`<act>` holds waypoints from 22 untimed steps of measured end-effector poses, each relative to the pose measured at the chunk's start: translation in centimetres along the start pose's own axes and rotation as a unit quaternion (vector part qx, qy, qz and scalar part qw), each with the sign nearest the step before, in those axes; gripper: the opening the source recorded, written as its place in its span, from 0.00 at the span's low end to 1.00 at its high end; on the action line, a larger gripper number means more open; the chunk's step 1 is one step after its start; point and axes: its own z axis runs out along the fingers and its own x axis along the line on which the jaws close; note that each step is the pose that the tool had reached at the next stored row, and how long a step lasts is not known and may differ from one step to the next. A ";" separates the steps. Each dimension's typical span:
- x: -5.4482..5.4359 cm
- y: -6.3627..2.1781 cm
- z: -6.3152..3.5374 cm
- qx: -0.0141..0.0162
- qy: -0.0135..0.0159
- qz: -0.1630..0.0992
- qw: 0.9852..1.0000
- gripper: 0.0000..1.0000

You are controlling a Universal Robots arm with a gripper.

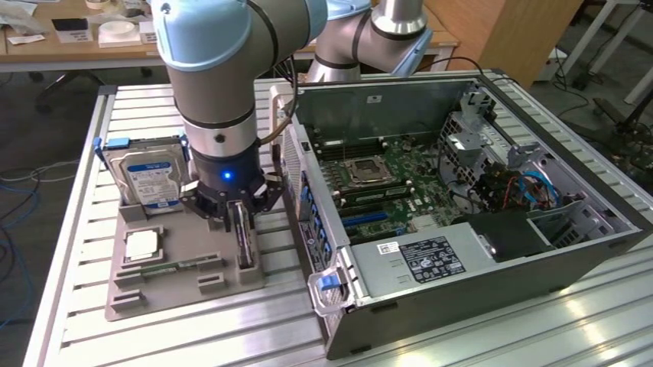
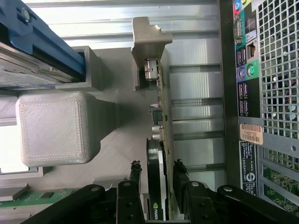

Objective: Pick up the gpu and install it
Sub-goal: 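Pick up the gpu and move the gpu toward the slot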

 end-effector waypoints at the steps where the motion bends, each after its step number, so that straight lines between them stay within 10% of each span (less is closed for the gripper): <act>1: 0.0 0.00 0.00 0.000 0.000 0.000 1.000 0.42; 22: 0.0 0.00 -0.01 0.000 0.000 0.000 1.000 0.27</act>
